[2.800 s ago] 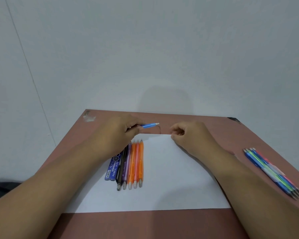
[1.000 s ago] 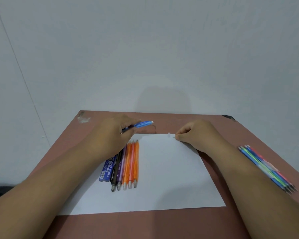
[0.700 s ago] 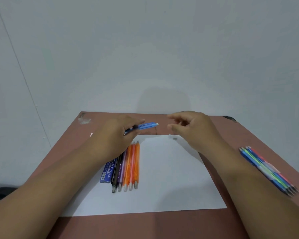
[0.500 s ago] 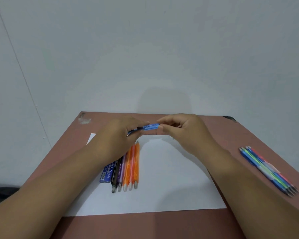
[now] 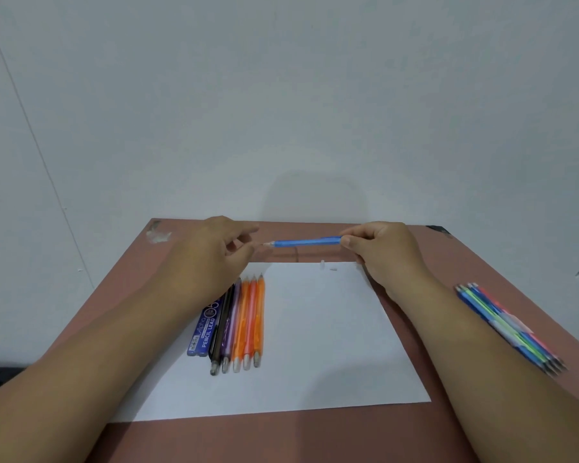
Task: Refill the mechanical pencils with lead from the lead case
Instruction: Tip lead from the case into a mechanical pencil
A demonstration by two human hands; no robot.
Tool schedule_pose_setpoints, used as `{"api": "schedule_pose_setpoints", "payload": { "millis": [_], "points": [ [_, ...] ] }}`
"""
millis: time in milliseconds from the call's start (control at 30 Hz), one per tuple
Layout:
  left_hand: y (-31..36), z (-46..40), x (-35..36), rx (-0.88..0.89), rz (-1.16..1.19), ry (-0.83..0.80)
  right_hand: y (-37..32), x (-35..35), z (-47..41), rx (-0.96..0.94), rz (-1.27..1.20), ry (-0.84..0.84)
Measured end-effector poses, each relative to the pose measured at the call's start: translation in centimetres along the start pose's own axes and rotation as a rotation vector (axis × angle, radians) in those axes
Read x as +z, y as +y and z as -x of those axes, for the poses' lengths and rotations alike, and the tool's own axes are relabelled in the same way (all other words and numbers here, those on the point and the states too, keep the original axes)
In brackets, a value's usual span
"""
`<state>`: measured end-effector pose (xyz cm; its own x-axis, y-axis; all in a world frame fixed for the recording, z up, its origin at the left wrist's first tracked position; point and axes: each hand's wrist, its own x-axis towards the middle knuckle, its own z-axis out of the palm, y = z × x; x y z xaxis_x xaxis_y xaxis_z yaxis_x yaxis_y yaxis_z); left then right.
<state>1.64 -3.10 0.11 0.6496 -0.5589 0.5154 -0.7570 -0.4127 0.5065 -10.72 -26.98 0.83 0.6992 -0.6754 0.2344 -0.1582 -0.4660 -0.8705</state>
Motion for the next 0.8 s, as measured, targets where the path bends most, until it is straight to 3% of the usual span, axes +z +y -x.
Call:
{"api": "schedule_pose_setpoints", "payload": {
  "millis": [600,800],
  "points": [
    [-0.8,-0.1,-0.7,-0.138,-0.040,-0.168,1.6,0.7,-0.7,-0.014,0.292,-0.139],
    [-1.5,-0.4,-1.5,-0.155,-0.072,-0.099,0.9,0.3,-0.2,-0.035,0.277,-0.112]
  ]
}}
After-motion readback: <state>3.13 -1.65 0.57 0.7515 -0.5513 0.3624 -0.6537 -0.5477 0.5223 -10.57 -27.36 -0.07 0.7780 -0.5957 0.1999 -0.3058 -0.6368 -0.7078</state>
